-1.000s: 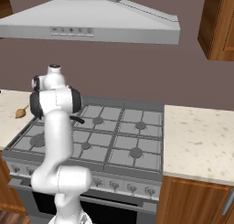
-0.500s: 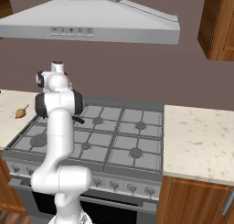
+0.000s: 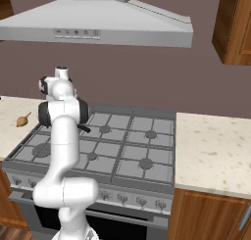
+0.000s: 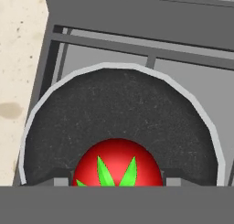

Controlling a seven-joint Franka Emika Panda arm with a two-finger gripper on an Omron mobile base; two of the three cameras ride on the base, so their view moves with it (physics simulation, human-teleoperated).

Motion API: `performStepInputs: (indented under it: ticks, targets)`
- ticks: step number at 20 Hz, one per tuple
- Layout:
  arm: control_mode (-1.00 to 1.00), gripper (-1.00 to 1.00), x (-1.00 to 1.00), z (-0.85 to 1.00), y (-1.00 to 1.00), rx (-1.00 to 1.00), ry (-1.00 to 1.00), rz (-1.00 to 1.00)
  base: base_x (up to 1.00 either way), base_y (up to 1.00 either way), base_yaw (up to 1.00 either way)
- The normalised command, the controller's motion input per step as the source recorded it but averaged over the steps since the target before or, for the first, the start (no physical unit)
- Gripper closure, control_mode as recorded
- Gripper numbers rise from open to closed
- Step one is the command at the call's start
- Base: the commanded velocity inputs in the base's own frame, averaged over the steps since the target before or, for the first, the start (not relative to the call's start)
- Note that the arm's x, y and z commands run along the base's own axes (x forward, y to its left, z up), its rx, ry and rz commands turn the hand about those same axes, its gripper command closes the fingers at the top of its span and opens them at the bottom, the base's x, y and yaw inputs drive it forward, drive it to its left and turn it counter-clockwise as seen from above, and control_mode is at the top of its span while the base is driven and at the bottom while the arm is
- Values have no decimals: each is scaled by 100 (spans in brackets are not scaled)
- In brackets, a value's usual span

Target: Place the pan on the rear left burner on the stove. Then place the tomato and the onion in the pan and turn on the rear left burner.

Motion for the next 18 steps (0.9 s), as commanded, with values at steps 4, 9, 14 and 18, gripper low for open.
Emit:
performStepInputs:
  ticks: [4, 9, 14, 18]
  targets:
    - [-100, 100, 0, -10, 0, 0, 0, 0, 0, 0, 0]
    - [-100, 100, 0, -12, 0, 0, -1, 0, 0, 0, 0]
    - [-100, 100, -1, -30, 0, 0, 0, 0, 0, 0, 0]
    - [-100, 100, -6, -21, 0, 0, 0, 0, 0, 0, 0]
